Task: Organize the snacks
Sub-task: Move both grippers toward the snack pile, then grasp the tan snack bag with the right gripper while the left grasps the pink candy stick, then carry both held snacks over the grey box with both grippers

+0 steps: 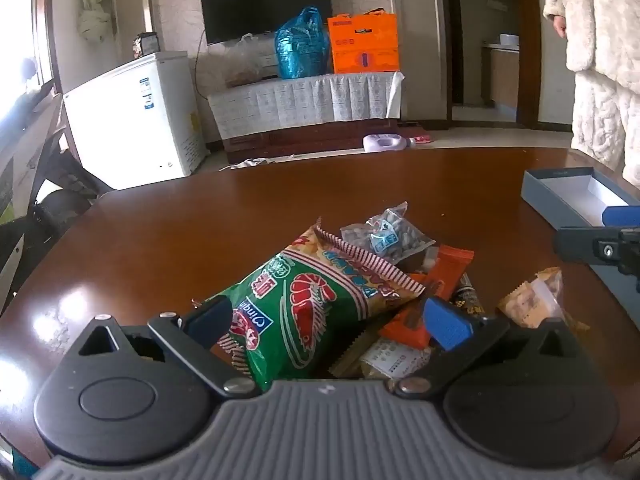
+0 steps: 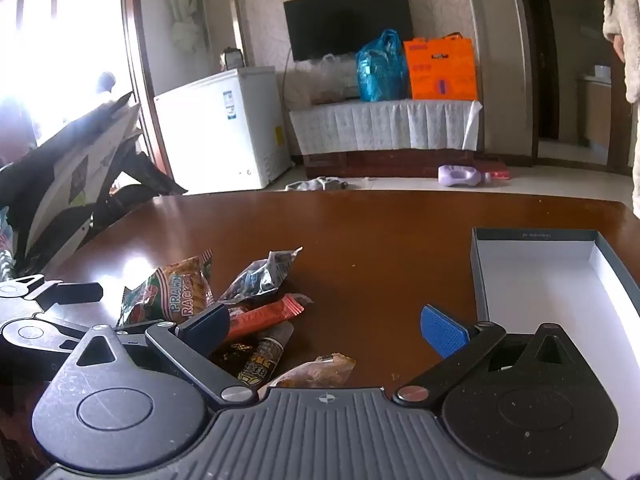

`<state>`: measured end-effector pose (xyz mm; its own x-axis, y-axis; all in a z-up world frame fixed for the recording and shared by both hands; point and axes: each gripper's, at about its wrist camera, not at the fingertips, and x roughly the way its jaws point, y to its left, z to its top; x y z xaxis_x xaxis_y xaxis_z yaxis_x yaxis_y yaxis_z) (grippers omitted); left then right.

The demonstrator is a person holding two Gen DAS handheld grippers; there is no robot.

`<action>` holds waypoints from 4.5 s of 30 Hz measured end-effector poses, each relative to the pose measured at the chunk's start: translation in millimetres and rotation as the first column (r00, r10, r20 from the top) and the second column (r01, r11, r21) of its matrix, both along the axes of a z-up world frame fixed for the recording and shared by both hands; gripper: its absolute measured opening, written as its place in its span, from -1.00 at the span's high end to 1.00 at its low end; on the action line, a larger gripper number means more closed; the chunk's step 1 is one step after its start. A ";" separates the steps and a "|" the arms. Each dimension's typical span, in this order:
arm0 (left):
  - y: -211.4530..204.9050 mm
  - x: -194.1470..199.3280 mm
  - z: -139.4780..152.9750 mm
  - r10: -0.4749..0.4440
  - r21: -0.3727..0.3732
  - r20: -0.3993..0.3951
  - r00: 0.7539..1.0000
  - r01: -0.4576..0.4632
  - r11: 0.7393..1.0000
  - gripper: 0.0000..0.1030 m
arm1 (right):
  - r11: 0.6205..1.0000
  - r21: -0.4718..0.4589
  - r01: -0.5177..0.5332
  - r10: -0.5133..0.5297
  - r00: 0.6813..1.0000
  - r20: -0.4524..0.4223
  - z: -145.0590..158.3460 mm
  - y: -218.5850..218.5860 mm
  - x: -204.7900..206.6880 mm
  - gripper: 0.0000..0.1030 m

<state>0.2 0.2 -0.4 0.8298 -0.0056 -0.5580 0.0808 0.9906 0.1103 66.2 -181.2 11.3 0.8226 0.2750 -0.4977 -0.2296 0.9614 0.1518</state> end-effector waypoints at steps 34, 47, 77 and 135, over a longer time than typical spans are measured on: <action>-13.4 -19.5 -24.6 -0.279 -0.062 -0.169 0.945 0.272 0.960 -0.43 | 0.990 -0.122 -0.076 0.064 0.993 -0.101 -21.0 -2.2 2.8 -0.89; -16.9 -21.0 -31.0 -0.342 -0.084 -0.213 0.915 0.332 0.940 0.19 | 0.983 -0.146 -0.108 0.090 0.989 -0.121 -24.7 4.5 4.6 -0.66; -16.7 -7.5 -36.5 -0.345 -0.091 -0.223 0.912 0.333 0.939 0.50 | 0.987 -0.124 -0.101 0.079 0.981 -0.175 -34.3 22.2 12.7 -0.62; -27.8 -13.8 -32.0 -0.402 -0.069 -0.229 0.887 0.397 0.915 0.81 | 0.996 -0.070 -0.060 0.050 0.990 -0.128 -25.8 3.7 11.5 0.06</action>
<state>-13.6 -27.7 -32.4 0.6015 -0.3218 -0.7312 0.4907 0.8711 0.0203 77.6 -177.4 -14.5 0.7367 0.2770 -0.6169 -0.2659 0.9574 0.1124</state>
